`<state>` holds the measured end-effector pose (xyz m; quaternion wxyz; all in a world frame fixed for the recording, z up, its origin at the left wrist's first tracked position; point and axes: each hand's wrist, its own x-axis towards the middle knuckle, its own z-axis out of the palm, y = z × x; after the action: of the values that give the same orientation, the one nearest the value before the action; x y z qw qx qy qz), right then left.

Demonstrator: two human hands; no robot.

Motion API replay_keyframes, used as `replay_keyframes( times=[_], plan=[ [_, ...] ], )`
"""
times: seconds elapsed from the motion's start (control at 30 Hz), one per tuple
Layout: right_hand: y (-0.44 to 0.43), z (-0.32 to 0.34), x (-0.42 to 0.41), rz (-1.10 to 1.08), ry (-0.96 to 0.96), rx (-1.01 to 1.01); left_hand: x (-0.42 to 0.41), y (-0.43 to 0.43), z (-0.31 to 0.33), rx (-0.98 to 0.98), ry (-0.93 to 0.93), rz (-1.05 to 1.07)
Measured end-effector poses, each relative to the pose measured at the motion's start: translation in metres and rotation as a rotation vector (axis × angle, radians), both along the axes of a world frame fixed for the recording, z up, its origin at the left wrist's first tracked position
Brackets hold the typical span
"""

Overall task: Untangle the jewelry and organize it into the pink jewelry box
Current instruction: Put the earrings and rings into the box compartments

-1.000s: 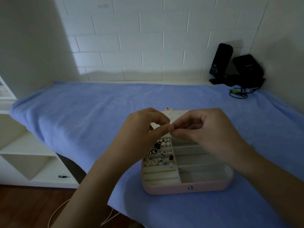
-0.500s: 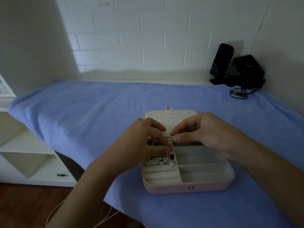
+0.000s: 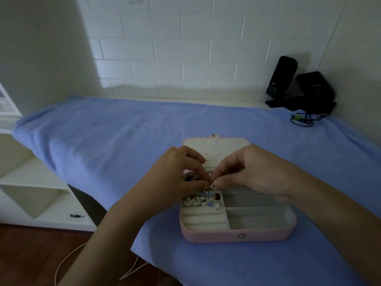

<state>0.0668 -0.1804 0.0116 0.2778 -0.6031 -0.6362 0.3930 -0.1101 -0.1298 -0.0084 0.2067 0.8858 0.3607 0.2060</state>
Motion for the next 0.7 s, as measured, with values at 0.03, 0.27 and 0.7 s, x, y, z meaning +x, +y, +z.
replay_keyframes(
  times=[0.03,0.27,0.7],
  plan=[
    [-0.0001,0.0002,-0.0007,0.013,-0.013,-0.003,-0.0002,-0.0005,-0.0007,-0.002,-0.008,0.000],
    [-0.0002,-0.0015,-0.0026,0.004,-0.121,-0.005,-0.0011,-0.0012,-0.0029,-0.031,-0.065,-0.001],
    [0.0015,-0.0039,-0.0032,0.012,-0.239,0.089,-0.0022,-0.0013,-0.0056,-0.047,-0.094,0.007]
  ],
)
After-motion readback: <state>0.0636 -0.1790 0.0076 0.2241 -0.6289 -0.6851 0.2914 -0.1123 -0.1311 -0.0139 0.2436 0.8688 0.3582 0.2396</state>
